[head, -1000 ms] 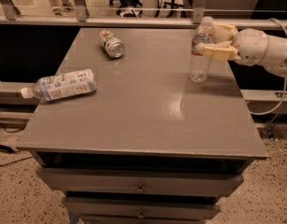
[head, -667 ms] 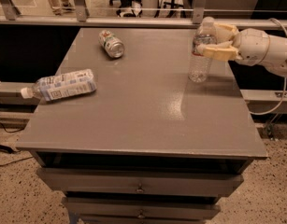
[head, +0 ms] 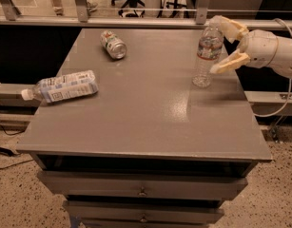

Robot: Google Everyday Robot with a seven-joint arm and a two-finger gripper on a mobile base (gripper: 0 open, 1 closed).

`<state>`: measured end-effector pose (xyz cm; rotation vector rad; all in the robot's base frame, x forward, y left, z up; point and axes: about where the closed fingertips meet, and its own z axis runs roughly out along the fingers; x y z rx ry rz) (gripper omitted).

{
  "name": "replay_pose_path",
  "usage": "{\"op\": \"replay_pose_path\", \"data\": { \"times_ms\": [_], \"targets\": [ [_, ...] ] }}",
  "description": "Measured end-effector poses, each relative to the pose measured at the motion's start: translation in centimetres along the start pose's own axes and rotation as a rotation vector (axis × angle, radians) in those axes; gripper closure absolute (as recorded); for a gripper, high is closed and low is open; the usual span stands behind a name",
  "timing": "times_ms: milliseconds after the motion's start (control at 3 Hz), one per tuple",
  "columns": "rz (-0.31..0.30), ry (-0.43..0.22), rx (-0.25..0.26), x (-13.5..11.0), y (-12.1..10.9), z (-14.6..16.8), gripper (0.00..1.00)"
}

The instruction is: Place water bottle upright

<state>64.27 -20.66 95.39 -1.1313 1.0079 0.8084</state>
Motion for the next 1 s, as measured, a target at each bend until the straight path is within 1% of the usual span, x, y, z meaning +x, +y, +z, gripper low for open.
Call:
{"op": "replay_pose_path", "data": {
  "times_ms": [333, 667, 1000],
  "targets": [
    [0.000, 0.000, 0.000, 0.0, 0.0, 0.0, 0.00],
    [-0.045, 0.041, 0.058, -3.1, 0.3, -2.5, 0.00],
    [-0.079, 0.130, 0.163, -7.7, 1.9, -6.1, 0.00]
  ]
}}
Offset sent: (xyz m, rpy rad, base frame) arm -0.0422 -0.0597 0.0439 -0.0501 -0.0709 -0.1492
